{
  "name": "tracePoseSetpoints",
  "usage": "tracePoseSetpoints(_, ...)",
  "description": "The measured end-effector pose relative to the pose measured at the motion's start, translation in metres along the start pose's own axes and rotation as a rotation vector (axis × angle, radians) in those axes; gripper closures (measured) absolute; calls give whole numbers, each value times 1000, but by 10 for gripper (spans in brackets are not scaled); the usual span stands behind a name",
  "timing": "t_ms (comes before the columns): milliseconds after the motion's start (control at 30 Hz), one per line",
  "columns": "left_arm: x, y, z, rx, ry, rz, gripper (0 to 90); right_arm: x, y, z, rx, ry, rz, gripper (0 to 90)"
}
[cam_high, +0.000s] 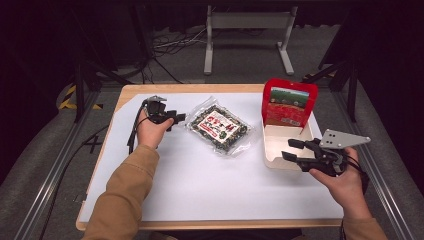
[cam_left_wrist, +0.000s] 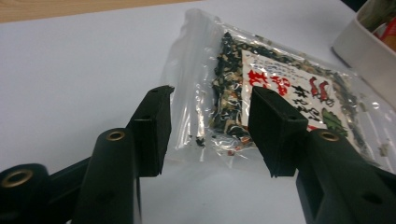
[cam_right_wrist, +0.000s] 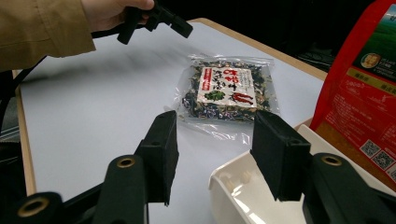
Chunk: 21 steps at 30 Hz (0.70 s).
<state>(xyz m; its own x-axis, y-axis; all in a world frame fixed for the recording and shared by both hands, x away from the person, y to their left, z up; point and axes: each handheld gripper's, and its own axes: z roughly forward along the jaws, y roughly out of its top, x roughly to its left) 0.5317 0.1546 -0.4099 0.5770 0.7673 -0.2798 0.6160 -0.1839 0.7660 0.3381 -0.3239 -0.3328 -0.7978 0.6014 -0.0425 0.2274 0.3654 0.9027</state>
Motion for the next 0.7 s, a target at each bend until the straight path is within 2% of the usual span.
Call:
tracePoseSetpoints(133,5,1,7,6,18,-15,499,2,0,0,2,7,-10,512)
tracePoseSetpoints(167,6,0,10,8,18,-29,499,3,0,0,1,10,-11,512)
tracePoseSetpoints(267,11,-3,15,35,46,-41,499,4,0,0,1,15,-17,512)
tracePoseSetpoints(367,15,-5,18,46,52,-57,502,4,0,1,0,19,-23,512)
tracePoseSetpoints(467,18,-5,18,44,51,-72,519,4,0,2,0,24,-22,512)
tracePoseSetpoints(533,21,-6,19,41,34,-96,536,4,-1,3,2,25,-25,511)
tracePoseSetpoints(700,23,-9,24,57,20,-110,608,5,-2,6,11,31,-36,514)
